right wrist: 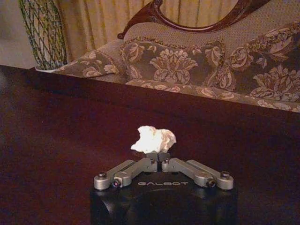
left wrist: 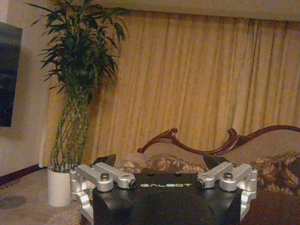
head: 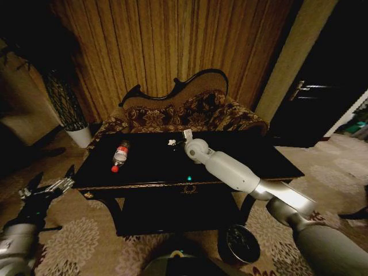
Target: Move to the front of the table and place the trash on the table into the trash bin.
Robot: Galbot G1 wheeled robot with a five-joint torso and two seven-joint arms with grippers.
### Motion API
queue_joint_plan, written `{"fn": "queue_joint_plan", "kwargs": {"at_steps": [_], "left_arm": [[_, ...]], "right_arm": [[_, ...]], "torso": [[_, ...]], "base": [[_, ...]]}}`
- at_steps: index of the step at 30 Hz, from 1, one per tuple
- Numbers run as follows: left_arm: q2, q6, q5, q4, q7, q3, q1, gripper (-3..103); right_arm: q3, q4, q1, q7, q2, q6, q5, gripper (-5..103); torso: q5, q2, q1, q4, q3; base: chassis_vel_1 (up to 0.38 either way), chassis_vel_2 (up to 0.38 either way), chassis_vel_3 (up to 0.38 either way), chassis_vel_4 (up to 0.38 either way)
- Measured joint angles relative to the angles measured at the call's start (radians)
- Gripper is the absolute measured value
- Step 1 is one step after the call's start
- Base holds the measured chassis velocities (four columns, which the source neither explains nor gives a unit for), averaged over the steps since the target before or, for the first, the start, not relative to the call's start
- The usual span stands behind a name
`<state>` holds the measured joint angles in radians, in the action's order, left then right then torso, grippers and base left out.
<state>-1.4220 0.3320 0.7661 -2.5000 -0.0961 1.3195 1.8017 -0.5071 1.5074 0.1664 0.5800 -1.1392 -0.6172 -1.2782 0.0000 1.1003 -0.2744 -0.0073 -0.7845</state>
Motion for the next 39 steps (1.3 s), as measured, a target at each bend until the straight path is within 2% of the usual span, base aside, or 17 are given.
{"fn": "queue_joint_plan", "kwargs": {"at_steps": [10,14,23,33,39], "left_arm": [[0.000,0.000,0.000,0.000,-0.001,0.000,0.000,100],[0.000,-0.002,0.000,0.000,-0.006,0.000,0.000,100],[0.000,-0.003,0.000,0.000,-0.007,0.000,-0.003,100],[0.004,-0.003,0.000,0.000,-0.008,0.000,-0.005,100],[0.010,-0.004,0.004,0.000,-0.009,0.000,-0.006,100]], "right_arm": [[0.002,0.003,0.002,0.000,0.002,0.003,0.000,0],[0.021,0.033,0.022,-0.006,0.028,0.042,-0.001,0],[0.049,0.069,0.040,-0.024,0.050,0.114,0.026,0],[0.092,0.088,0.058,-0.028,0.083,0.136,0.047,0],[0.145,0.110,0.094,-0.054,0.117,0.182,0.119,0]], "torso": [[0.0000,0.000,0.000,0.0003,0.000],[0.0000,0.000,0.000,-0.0004,0.000],[0.0000,0.000,0.000,0.0001,0.000],[0.0000,0.000,0.000,0.0000,0.000],[0.0001,0.000,0.000,0.0001,0.000]], "base": [[0.000,0.000,0.000,0.000],[0.000,0.000,0.000,0.000],[0.000,0.000,0.000,0.000],[0.000,0.000,0.000,0.000],[0.000,0.000,0.000,0.000]]}}
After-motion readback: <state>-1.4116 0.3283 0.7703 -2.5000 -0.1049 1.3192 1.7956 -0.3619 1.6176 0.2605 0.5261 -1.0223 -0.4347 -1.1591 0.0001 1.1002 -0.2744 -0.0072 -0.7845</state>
